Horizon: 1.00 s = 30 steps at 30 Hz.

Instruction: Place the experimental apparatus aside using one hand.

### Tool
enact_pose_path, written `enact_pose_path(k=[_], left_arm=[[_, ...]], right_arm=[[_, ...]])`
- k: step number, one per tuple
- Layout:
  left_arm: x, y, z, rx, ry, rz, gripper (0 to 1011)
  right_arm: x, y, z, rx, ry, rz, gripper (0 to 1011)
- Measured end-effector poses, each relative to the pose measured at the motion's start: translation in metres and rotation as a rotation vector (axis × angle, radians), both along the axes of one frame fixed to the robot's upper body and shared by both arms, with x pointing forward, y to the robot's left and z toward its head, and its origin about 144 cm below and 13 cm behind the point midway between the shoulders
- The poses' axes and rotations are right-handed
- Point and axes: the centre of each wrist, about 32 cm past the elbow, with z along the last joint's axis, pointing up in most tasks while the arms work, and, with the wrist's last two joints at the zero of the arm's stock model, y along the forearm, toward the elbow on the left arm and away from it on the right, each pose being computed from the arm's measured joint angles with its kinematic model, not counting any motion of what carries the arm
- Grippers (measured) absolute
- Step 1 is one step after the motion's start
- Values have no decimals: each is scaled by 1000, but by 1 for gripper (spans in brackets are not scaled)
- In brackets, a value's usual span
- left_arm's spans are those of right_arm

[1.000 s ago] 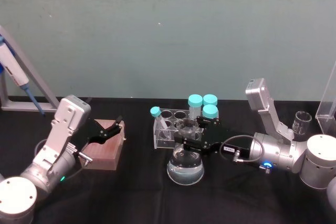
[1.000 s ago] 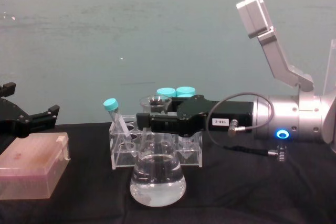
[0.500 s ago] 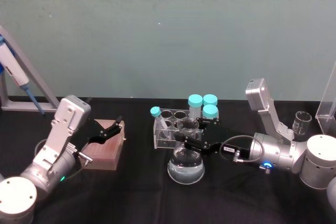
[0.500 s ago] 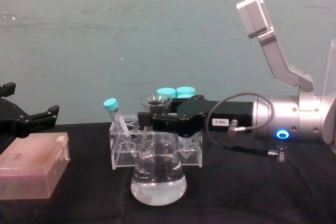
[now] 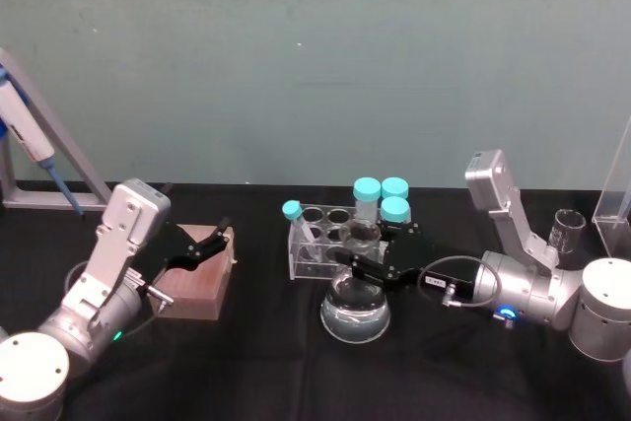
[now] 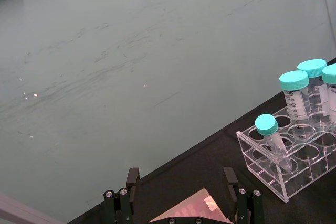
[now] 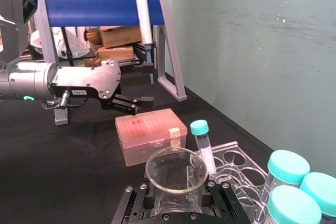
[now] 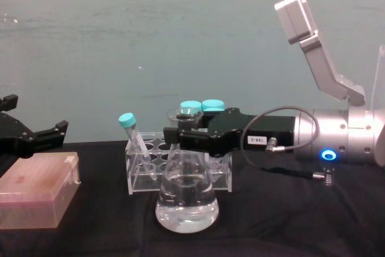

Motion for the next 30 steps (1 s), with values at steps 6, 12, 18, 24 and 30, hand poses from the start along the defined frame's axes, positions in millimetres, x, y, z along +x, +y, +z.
enact_pose_path(k=[6, 12, 18, 24, 30], left_arm=[[0, 0, 0, 0, 0, 0, 1000], [0, 0, 0, 0, 0, 0, 1000], [0, 0, 0, 0, 0, 0, 1000], [0, 0, 0, 0, 0, 0, 1000], [0, 0, 0, 0, 0, 0, 1000]], right_arm=[[-4, -4, 2, -5, 1, -15, 450], [-10, -9, 7, -12, 9, -38, 450], [-17, -15, 14, -3, 12, -68, 450], [-22, -25, 20, 14, 14, -101, 450], [-27, -35, 21, 19, 24, -128, 450]])
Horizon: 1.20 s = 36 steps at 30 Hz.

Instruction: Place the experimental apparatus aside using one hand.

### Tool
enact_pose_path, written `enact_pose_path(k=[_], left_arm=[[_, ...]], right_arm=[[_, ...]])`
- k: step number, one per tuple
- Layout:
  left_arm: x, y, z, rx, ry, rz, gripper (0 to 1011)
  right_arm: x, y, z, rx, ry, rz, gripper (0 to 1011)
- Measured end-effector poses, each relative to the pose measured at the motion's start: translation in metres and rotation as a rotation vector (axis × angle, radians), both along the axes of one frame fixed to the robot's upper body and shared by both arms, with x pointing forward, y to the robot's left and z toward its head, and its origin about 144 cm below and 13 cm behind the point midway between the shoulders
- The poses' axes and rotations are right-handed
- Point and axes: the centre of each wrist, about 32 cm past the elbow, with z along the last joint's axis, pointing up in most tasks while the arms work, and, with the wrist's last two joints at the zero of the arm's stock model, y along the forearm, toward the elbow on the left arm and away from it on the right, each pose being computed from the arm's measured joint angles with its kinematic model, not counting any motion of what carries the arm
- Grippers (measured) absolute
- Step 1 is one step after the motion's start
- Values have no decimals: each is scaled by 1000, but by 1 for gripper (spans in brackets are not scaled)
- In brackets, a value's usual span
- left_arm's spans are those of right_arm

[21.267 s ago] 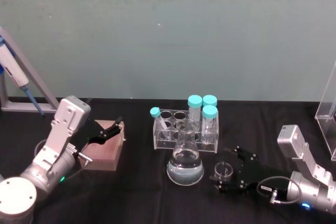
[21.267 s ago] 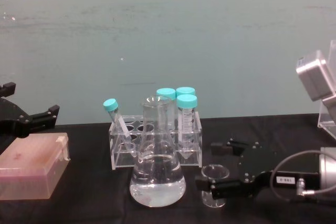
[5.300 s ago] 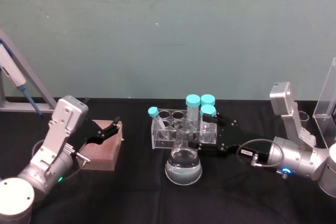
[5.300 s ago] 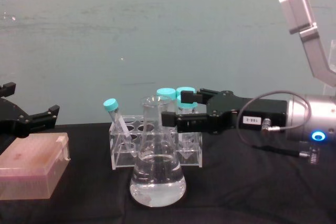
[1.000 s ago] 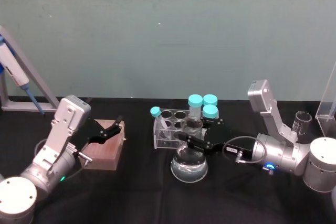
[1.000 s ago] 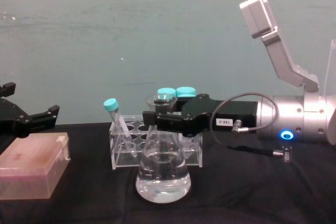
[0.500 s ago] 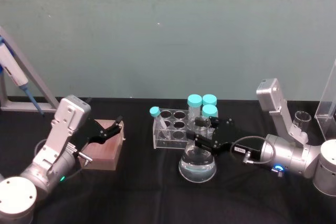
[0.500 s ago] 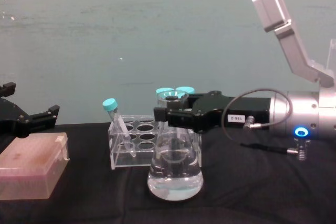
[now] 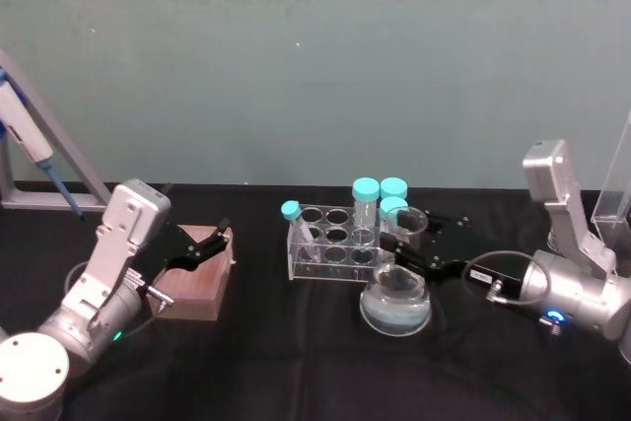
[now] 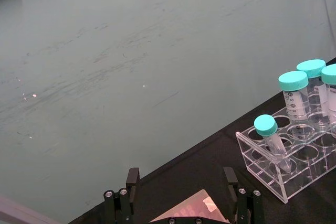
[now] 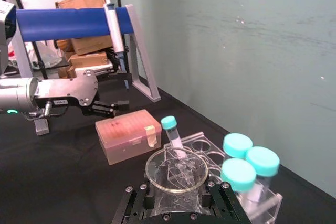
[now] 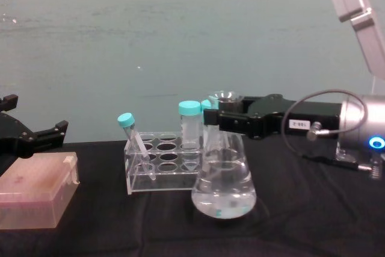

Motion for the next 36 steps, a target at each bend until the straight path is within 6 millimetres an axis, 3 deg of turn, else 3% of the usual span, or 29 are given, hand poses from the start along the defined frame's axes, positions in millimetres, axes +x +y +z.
enact_pose_path(k=[24, 36], left_arm=[[0, 0, 0, 0, 0, 0, 1000], [0, 0, 0, 0, 0, 0, 1000]], right_arm=[[-17, -59, 4, 10, 0, -279, 450], [-25, -78, 1, -5, 3, -407, 450]])
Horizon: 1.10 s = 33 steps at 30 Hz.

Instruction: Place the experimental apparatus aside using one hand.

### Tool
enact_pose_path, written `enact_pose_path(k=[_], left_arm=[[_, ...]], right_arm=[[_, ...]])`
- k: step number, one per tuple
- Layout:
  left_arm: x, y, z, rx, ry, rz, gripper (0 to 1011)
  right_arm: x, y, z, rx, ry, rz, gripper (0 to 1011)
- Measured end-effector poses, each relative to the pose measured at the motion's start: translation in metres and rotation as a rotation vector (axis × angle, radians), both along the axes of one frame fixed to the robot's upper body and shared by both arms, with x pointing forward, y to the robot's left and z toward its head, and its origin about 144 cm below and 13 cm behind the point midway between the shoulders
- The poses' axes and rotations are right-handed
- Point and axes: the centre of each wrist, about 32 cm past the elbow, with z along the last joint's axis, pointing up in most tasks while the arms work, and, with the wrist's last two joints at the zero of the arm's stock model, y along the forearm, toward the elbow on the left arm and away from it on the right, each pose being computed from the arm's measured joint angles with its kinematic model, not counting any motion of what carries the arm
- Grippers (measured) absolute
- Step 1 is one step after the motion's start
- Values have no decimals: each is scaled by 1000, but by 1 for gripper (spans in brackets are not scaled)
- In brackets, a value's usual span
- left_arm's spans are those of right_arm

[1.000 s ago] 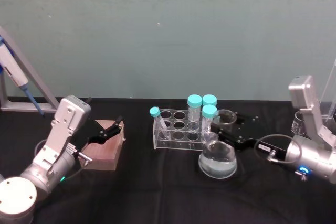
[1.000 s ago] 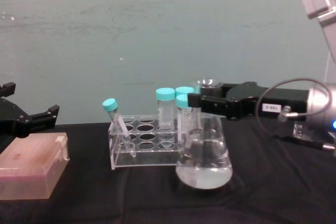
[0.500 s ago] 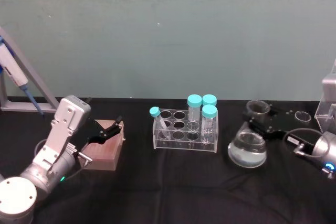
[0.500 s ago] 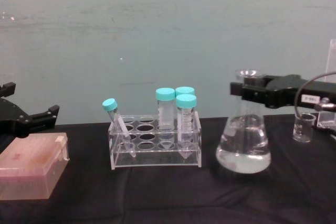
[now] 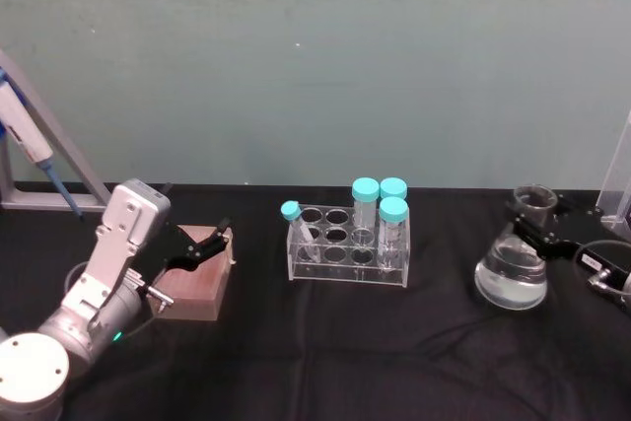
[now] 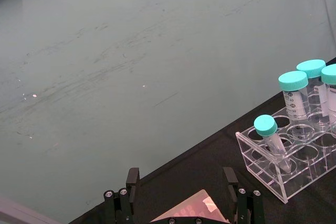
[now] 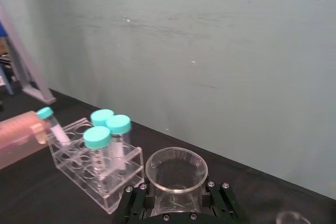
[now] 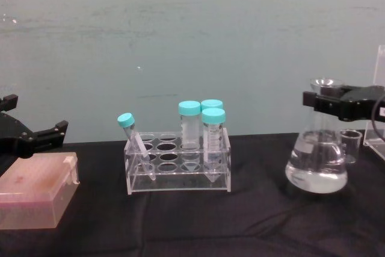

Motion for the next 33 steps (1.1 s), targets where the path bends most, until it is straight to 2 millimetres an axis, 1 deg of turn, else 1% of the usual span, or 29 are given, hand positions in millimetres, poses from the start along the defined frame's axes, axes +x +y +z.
enact_pose_path(k=[7, 14, 33], left_arm=[[0, 0, 0, 0, 0, 0, 1000], [0, 0, 0, 0, 0, 0, 1000], [0, 0, 0, 0, 0, 0, 1000]], right_arm=[[-5, -10, -4, -8, 7, -78, 450], [-5, -16, -6, -15, 8, -122, 450], [0, -21, -8, -30, 3, -167, 450]])
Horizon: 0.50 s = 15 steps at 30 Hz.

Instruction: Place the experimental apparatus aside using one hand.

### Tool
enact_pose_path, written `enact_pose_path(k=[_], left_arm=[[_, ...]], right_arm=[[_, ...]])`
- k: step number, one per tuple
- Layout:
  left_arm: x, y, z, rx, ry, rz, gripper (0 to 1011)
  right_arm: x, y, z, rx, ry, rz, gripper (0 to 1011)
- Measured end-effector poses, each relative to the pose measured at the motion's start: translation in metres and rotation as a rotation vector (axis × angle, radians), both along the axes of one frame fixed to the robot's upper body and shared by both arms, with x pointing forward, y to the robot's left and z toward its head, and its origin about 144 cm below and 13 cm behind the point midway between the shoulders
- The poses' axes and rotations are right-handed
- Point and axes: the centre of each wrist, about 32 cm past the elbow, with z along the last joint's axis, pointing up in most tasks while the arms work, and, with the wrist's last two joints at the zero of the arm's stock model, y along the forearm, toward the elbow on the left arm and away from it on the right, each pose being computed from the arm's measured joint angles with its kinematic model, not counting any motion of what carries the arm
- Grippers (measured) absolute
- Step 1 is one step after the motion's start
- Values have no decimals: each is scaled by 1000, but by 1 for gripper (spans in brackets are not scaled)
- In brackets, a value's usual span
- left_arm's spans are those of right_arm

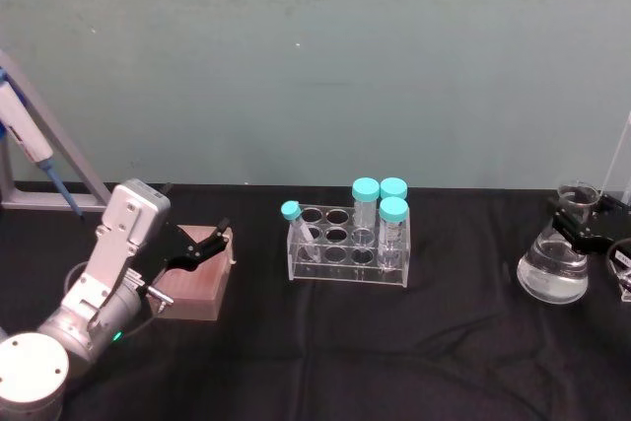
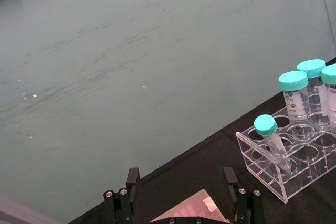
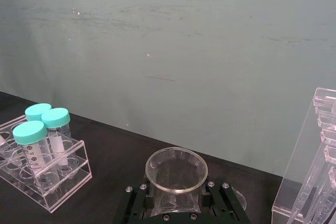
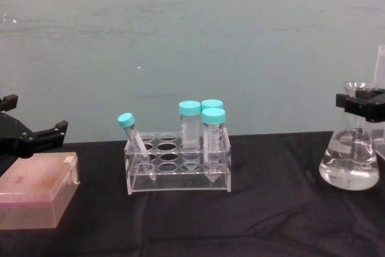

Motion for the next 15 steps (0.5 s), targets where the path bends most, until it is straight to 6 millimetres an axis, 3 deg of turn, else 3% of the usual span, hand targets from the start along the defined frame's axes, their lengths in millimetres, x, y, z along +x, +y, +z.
enact_pose_path(k=[15], left_arm=[[0, 0, 0, 0, 0, 0, 1000]], right_arm=[[1, -4, 0, -3, 1, -11, 450]])
